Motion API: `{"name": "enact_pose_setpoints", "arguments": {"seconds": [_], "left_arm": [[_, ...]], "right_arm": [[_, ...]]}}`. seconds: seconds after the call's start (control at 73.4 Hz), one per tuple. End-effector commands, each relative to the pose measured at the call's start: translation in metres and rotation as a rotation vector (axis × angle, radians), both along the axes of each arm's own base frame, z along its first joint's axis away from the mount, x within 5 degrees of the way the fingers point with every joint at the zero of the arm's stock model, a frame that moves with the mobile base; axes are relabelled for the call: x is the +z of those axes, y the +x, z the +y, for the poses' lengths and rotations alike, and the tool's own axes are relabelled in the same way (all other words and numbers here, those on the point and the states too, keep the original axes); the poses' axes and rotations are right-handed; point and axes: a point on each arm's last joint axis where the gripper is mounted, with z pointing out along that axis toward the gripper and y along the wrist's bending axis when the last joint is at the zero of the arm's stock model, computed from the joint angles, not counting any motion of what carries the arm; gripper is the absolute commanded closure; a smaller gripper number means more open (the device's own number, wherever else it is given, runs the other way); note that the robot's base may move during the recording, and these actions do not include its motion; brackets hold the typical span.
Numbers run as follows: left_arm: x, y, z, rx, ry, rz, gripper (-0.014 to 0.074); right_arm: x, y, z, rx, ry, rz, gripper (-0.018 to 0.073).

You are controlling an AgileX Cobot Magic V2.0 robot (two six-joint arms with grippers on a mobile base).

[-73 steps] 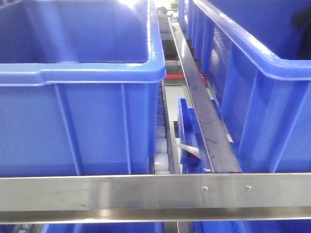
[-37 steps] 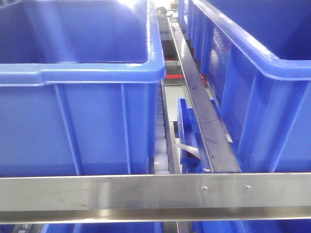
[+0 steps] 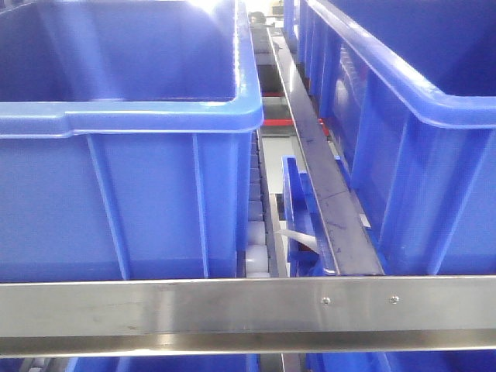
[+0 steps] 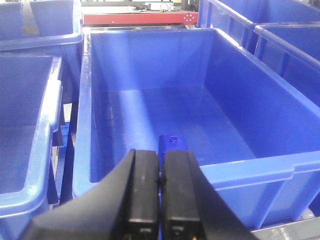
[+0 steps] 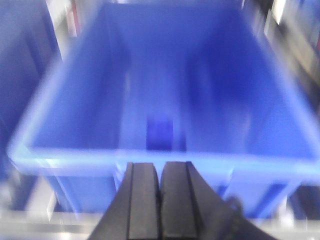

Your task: Pick and sort blue part to right shelf

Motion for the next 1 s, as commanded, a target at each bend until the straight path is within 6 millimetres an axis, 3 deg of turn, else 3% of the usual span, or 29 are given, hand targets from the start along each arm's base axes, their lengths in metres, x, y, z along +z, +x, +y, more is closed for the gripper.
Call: {"name": "enact_pose_setpoints", "arguments": {"seconds": [0.0, 0.572, 0.777, 0.981], "left_arm": [[0.013, 0.000, 0.000, -0.003, -0.023, -0.080, 0.0464], [0.011, 0.001, 0.000, -0.002, -0.023, -0.074, 0.0464], [-0.017, 0.011, -0.002, 0.097, -0.016, -0.068, 0.0464], [-0.050, 0.035, -0.001, 0.220, -0.037, -0.220, 0.0464]], "right_arm": [[0.014, -0.012, 0.000, -0.003, 0.002, -0.157, 0.0524], [0.014, -0.008, 0.000, -0.003, 0.000, -0.139, 0.0524], [0.014, -0.008, 0.000, -0.003, 0.000, -0.138, 0.0524], [0.014, -0.008, 0.000, -0.003, 0.000, -0.138, 0.0524]]}}
